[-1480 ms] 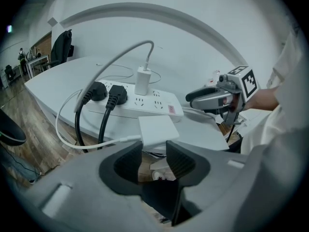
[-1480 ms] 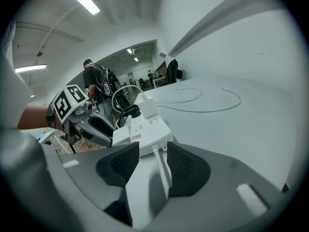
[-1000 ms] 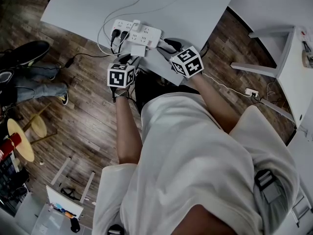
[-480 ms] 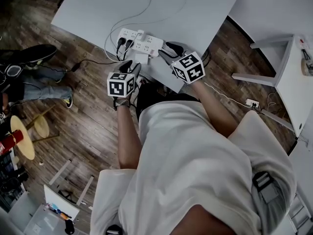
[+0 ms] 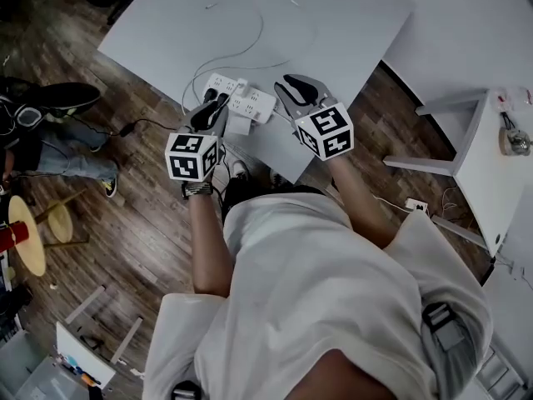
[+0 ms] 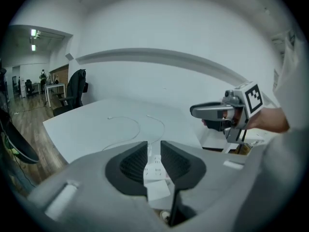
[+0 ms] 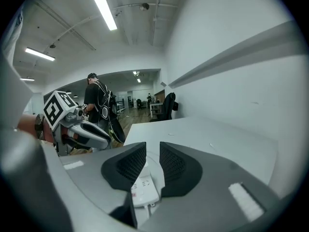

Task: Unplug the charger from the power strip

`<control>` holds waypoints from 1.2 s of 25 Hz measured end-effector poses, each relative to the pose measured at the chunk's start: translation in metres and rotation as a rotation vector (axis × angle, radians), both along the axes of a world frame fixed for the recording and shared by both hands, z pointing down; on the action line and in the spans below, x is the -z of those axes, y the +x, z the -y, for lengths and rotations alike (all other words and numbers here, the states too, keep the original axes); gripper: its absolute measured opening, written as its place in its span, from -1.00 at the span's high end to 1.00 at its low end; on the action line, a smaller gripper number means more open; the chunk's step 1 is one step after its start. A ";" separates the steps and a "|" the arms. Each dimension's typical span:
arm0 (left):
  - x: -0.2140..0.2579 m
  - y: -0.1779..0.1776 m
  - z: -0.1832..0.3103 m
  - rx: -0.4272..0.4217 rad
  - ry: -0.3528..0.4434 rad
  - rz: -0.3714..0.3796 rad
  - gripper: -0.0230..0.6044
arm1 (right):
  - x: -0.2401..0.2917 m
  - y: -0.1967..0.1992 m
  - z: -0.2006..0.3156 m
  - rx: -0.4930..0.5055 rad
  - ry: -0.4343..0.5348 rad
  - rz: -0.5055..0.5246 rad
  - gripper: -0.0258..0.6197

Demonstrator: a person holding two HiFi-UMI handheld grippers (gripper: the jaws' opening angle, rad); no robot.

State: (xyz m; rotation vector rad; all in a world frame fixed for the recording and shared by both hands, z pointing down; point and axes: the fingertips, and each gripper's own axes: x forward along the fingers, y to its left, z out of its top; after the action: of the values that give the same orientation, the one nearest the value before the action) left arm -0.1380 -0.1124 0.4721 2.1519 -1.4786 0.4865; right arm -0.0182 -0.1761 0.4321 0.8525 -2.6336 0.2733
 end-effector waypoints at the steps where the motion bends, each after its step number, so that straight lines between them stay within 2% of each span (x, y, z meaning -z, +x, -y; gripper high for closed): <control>1: 0.011 -0.005 0.004 0.010 0.022 -0.017 0.66 | 0.010 -0.002 0.002 -0.005 0.019 0.004 0.66; 6: 0.070 -0.035 0.025 0.042 0.164 -0.014 0.88 | 0.069 -0.011 0.012 -0.040 0.115 0.051 0.89; 12: 0.132 -0.050 0.044 0.017 0.309 0.030 0.91 | 0.133 -0.021 0.015 -0.098 0.239 0.105 0.91; 16: 0.169 -0.048 0.050 -0.010 0.406 0.085 0.91 | 0.170 -0.028 0.016 -0.126 0.304 0.142 0.91; 22: 0.232 -0.042 0.054 -0.063 0.556 0.090 0.91 | 0.226 -0.032 0.018 -0.161 0.407 0.163 0.91; 26: 0.261 -0.033 0.059 -0.084 0.610 0.114 0.91 | 0.256 -0.028 0.019 -0.175 0.454 0.198 0.91; 30: 0.282 -0.030 0.069 -0.090 0.655 0.117 0.91 | 0.269 -0.027 0.022 -0.177 0.482 0.183 0.92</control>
State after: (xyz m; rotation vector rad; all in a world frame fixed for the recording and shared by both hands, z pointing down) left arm -0.1677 -0.1812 0.1903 2.7319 -1.7908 0.1648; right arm -0.0451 -0.1983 0.1631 1.2684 -2.8438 -0.2676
